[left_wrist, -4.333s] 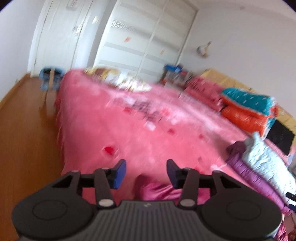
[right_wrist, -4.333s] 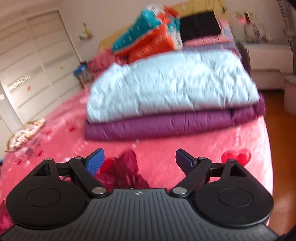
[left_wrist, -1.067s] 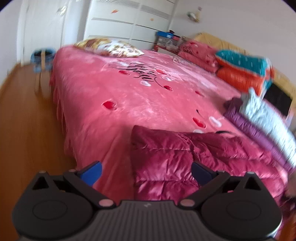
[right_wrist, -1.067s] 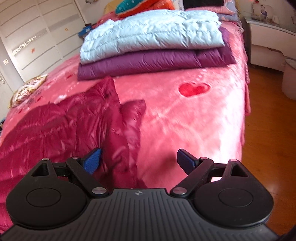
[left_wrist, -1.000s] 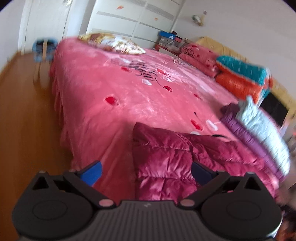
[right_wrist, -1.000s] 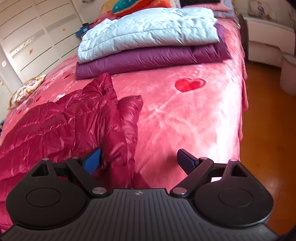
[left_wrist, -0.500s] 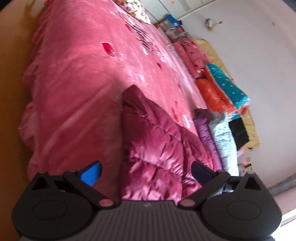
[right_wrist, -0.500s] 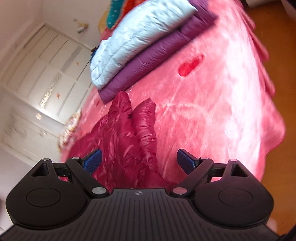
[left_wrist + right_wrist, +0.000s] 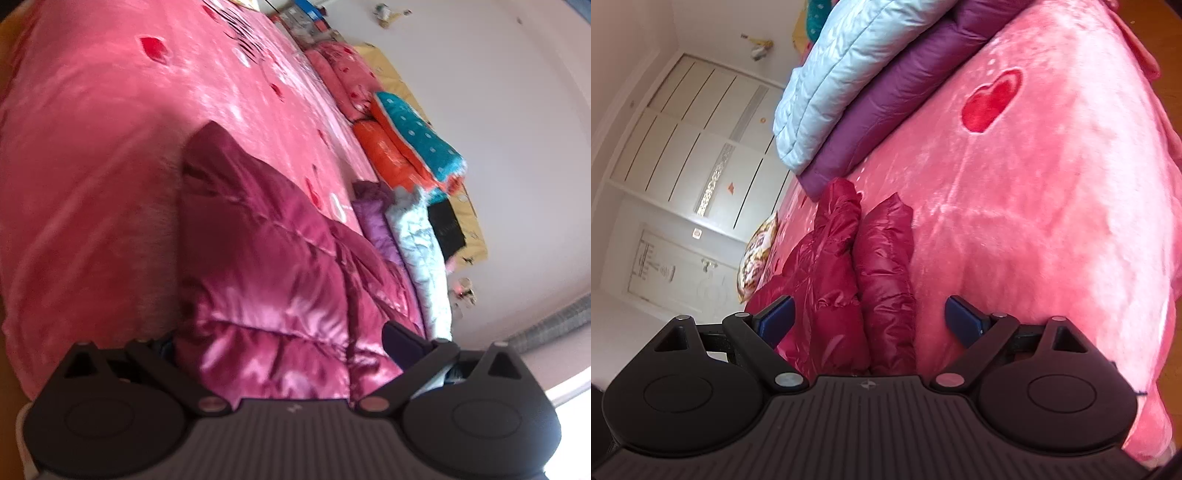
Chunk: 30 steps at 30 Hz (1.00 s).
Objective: Fold large clothes
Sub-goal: 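Roll both grippers sideways and grasp the folded jacket edges, then lift the folded red jacket with both grippers toward the quilt stack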
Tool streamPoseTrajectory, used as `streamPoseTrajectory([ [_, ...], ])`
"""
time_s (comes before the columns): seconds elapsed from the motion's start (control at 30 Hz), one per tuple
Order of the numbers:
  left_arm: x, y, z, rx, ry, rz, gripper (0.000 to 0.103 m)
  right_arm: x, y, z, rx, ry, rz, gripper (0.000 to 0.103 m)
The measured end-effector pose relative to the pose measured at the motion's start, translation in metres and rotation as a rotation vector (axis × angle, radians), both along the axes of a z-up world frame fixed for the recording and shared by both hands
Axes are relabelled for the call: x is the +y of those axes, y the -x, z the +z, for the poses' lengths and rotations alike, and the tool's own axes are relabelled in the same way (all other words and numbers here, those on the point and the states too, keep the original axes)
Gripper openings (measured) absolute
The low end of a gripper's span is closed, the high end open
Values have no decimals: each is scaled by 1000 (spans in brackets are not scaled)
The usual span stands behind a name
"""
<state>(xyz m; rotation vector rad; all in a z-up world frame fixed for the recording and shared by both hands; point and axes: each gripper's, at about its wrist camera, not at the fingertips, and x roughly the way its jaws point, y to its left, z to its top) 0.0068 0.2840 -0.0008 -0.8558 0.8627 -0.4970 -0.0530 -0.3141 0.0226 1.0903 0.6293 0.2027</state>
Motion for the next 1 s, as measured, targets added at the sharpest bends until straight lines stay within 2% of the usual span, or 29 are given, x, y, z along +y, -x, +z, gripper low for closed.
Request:
streamPoseTrajectory([
  [0.07,-7,-3,1,-4,3,-44,102,3,-7,3,-6,22,24,103],
  [0.2,-23,-10,-1,2,-45,-91,102,16,-16,11,-32,57,91,103],
  [0.37,-34,-19,0,11,-88,-115,102,46,-40,19,-15,209,186,103],
  [0.57,-54,-29,2,0,-139,-153,102,68,-61,20,-33,203,237,103],
  [0.67,-59,-30,4,-21,-132,-175,102,71,-63,20,-41,200,235,103],
  [0.77,-64,-29,5,-33,-124,-177,101,78,-67,24,-31,247,231,103],
  [0.87,-72,-28,10,-43,-130,-184,94,89,-66,33,-17,334,215,103],
  [0.93,-76,-27,14,-41,-132,-187,83,95,-65,38,-7,390,201,94],
  [0.97,-78,-26,16,-41,-134,-189,80,98,-64,41,-3,414,191,91],
  [1.0,-80,-25,19,-43,-140,-191,76,100,-61,44,1,444,179,81],
])
